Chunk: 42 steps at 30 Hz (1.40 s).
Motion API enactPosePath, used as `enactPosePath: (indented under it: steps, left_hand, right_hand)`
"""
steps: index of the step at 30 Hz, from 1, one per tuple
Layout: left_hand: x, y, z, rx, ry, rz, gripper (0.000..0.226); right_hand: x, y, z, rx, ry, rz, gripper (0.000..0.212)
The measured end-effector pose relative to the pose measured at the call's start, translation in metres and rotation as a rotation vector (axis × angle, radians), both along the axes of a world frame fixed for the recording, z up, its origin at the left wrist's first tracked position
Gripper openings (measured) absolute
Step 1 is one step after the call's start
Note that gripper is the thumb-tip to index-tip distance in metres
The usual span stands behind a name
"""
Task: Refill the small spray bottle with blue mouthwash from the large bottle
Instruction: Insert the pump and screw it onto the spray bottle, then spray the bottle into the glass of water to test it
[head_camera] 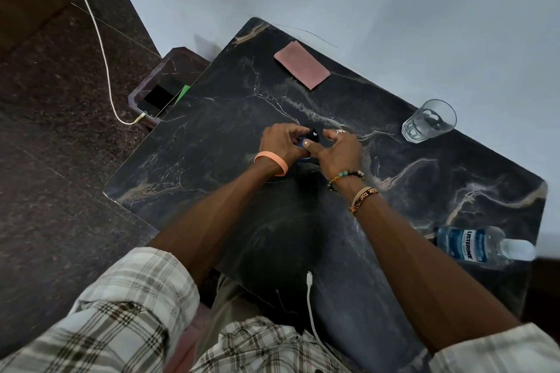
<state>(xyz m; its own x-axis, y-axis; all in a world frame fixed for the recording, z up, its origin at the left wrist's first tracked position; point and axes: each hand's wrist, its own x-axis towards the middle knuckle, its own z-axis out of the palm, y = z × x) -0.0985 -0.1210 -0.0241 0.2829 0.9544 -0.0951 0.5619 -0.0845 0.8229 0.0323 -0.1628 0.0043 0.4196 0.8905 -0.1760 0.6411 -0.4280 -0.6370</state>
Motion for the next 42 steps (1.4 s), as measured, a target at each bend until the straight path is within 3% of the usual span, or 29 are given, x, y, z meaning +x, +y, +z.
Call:
enactPosePath:
  steps: [4, 8, 13, 19, 23, 26, 30, 33, 42]
  left_hand:
    - [-0.001, 0.0, 0.0, -0.026, -0.013, -0.005, 0.043]
    - [0.0, -0.002, 0.004, -0.038, -0.051, -0.005, 0.063]
    - [0.001, -0.006, 0.008, -0.087, 0.024, -0.036, 0.073]
    - [-0.006, -0.035, 0.018, -0.085, 0.168, -0.006, 0.051]
    - [-0.014, -0.057, 0.026, -0.102, 0.288, 0.038, 0.018]
    - [-0.012, -0.066, 0.038, -0.242, 0.383, -0.194, 0.019]
    - [0.021, -0.073, 0.066, -0.15, 0.532, -0.47, 0.028]
    - [0.054, -0.077, 0.085, -0.062, 0.389, -0.409, 0.019]
    - [0.147, -0.077, 0.132, 0.166, 0.139, -0.387, 0.029]
  right_hand:
    - [0.003, -0.006, 0.0, -0.024, 0.052, 0.029, 0.061]
    - [0.01, -0.016, 0.003, -0.001, 0.145, 0.082, 0.076]
    - [0.026, -0.03, 0.013, 0.014, 0.151, 0.035, 0.074]
    - [0.049, -0.06, 0.028, 0.018, 0.161, 0.004, 0.068]
    - [0.061, -0.078, 0.036, 0.023, 0.141, 0.006, 0.064]
    - [0.071, -0.089, 0.042, 0.026, 0.093, 0.018, 0.061]
    - [0.086, -0.102, 0.055, 0.035, 0.004, 0.039, 0.061]
    - [0.101, -0.11, 0.069, 0.057, -0.052, 0.033, 0.06]
    - [0.16, -0.137, 0.112, 0.121, -0.207, -0.126, 0.059]
